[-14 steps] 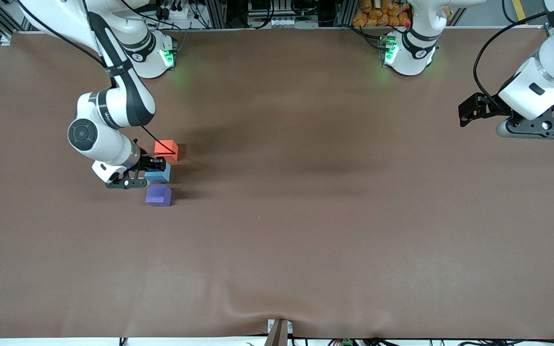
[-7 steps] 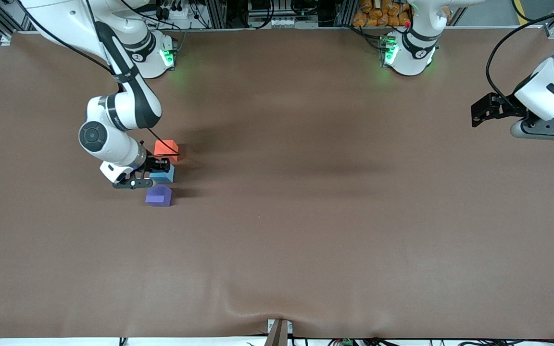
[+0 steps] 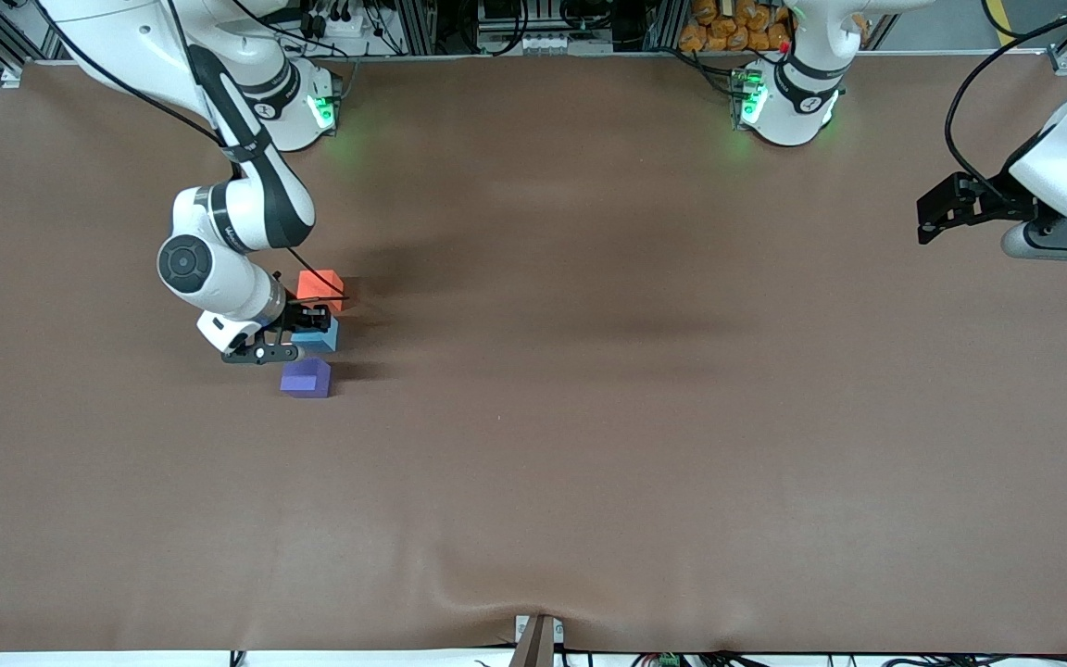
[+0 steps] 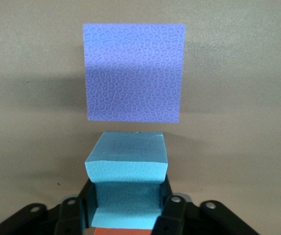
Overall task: Place blue block between orange and purple blocks
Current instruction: 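Lower the blue block onto the table and open the right gripper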
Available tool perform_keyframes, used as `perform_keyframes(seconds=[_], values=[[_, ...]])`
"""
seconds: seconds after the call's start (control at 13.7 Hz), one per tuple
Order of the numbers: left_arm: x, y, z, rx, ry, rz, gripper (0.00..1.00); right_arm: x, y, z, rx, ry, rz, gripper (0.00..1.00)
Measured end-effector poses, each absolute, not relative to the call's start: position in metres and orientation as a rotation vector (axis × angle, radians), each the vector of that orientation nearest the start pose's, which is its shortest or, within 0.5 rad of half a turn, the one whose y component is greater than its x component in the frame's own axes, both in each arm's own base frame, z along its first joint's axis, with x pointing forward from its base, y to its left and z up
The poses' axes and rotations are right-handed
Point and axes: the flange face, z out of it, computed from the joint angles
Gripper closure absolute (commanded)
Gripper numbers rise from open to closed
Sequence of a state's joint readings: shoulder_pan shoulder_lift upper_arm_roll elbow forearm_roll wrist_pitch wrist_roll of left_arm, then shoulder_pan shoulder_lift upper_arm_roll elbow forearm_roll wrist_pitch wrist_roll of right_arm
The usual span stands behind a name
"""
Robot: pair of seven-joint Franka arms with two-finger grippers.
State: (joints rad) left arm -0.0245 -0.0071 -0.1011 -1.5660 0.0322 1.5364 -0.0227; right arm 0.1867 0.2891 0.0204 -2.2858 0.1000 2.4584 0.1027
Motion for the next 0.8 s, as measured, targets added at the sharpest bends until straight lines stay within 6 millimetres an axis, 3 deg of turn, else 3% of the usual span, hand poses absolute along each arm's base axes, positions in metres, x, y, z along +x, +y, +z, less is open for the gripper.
perform_keyframes(seconds=[0.29,0.44,0.51,0.66,0.8], values=[[0.541,-0.062,0.624,-3.1,0.148,0.088,0.0,0.51,0.107,0.212,-3.09,-0.033,0.203,0.0],[0.538,-0.054,0.621,-3.097,0.126,0.143,0.0,0.522,0.11,0.232,-3.086,-0.039,0.206,0.0],[0.538,-0.051,0.621,-3.097,0.118,0.15,0.0,0.534,0.113,0.253,-3.08,-0.047,0.25,0.0],[0.538,-0.049,0.622,-3.097,0.113,0.148,0.0,0.563,0.114,0.313,-3.068,-0.05,0.299,0.0],[0.537,-0.051,0.625,-3.097,0.117,0.143,0.0,0.589,0.1,0.373,-3.059,-0.019,0.278,0.0]])
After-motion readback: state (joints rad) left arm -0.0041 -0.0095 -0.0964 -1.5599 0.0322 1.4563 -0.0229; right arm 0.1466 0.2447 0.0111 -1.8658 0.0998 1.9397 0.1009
